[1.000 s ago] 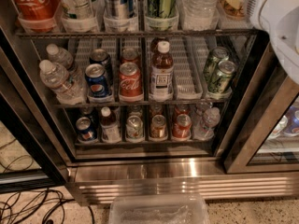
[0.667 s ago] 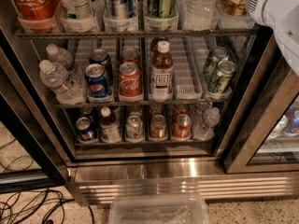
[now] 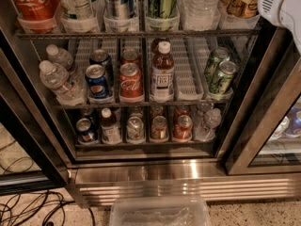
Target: Pick orange can from top shelf of fridge
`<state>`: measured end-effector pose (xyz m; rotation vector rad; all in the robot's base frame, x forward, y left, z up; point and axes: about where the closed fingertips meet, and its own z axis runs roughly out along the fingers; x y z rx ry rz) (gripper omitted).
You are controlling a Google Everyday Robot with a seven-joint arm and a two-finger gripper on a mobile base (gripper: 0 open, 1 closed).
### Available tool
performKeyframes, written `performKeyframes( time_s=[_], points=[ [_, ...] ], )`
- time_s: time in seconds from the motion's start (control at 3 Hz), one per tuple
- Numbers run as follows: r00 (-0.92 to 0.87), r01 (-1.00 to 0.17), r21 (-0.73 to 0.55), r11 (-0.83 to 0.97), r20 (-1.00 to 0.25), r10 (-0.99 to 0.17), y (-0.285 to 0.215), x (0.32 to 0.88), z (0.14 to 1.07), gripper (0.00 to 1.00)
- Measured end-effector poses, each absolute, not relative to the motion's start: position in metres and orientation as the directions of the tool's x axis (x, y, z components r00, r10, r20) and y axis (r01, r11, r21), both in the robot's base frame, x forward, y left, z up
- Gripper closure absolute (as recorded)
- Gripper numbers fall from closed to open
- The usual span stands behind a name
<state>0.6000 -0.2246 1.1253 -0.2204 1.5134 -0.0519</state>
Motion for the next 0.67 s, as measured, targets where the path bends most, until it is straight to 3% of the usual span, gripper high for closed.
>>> performKeyframes(
  time_s=[0.67],
  points=[
    [-0.008, -0.177, -0.24, 0.954, -0.969, -0.245, -0.245, 0.558, 1.091, 1.0]
  ],
)
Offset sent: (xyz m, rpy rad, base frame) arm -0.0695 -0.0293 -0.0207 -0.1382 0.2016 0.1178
